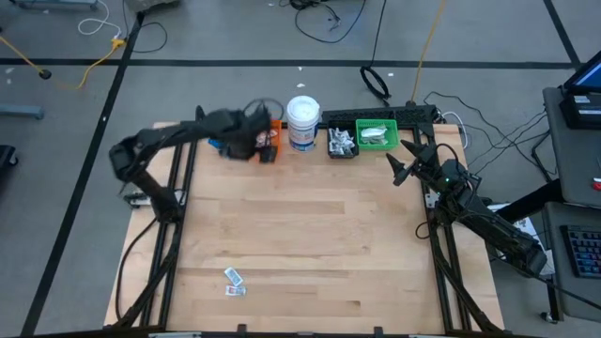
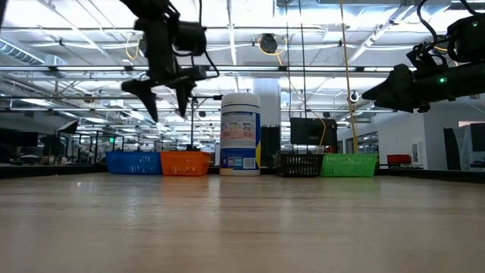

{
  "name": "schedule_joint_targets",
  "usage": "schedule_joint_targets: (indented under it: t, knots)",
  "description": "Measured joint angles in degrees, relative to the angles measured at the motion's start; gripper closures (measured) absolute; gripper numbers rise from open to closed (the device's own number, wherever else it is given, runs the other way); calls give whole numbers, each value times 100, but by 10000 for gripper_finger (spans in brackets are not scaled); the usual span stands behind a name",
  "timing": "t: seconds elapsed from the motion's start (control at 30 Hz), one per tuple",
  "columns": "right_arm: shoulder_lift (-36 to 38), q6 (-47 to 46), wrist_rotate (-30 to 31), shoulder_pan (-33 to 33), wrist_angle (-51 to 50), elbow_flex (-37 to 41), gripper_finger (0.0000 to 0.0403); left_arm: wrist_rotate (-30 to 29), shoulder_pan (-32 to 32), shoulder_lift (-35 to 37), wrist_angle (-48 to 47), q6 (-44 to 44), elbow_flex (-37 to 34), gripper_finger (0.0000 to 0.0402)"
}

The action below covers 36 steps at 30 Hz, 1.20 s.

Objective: Pick & Place First Aid Supplies
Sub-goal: Put the ointment pack into the orange bin

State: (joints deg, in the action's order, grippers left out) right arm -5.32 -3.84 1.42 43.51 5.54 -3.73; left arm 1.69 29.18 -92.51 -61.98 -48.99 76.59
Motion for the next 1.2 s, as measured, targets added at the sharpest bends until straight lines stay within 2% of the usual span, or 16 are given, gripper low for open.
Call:
schedule_joint_targets:
  t: [0.17, 0.3, 0.67, 0.93, 1.2]
  knots:
    - [-1, 0, 0, 2, 0, 0, 50, 259, -1151, 719, 296, -1453, -1059, 98]
    - [0, 0, 0, 1, 0, -1, 50, 302, -2225, 940, 347, -2588, -1552, 106]
    - [-1, 0, 1, 0, 0, -1, 50, 389, -4786, 916, 555, -5240, -1752, 108]
    - [-1, 0, 1, 0, 0, -1, 50, 438, -5897, 583, 932, -6632, -1752, 120]
    - [-1, 0, -1, 0, -2, 0, 50, 884, -6296, -150, 1372, -6951, -1752, 118]
